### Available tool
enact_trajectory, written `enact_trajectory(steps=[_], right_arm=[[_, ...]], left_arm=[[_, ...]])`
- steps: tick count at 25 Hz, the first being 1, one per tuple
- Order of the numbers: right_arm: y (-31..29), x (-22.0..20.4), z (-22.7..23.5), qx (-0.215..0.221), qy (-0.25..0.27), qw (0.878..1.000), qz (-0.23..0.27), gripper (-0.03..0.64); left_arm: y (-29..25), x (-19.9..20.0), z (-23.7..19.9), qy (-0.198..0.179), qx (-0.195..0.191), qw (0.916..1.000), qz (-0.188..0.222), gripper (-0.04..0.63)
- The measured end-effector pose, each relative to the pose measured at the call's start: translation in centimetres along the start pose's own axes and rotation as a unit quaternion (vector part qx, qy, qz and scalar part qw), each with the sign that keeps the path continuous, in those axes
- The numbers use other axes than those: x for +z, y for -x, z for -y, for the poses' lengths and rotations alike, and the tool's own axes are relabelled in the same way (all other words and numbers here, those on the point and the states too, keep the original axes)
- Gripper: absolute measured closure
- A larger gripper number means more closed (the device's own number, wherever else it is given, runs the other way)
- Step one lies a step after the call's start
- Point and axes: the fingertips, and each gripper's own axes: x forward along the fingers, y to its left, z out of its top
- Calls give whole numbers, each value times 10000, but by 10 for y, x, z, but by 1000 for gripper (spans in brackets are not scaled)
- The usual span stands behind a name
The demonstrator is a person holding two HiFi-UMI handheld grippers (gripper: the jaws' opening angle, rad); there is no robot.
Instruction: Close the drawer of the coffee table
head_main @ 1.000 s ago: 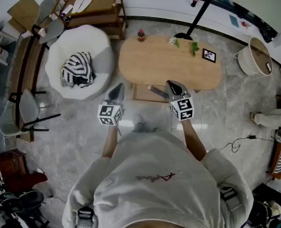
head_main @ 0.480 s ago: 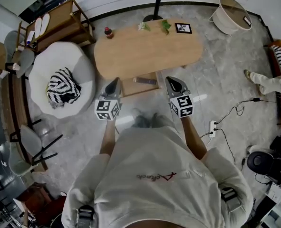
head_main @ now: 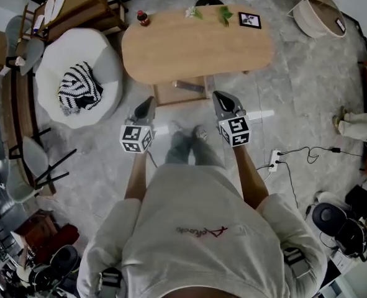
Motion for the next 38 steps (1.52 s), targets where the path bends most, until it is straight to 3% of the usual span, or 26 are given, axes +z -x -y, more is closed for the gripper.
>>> enact_trajectory(steps=[9,17,26,38], right_arm=[[-13,-31,6,600,247,9978,-130,612],[-40,-62,5,777,315,9964,-147,612],[-74,-133,0,526,224,9974,-447,612],[-123,-276,4,-47,-146,9960,-880,612]], left_arm=[[17,-46,13,235,566,9980,-126,595],[27,-101,0,378,831,9952,-350,595],[7,-178,-39,388,608,9954,-634,595],[-32,-316,-112,338,368,9946,-911,595]])
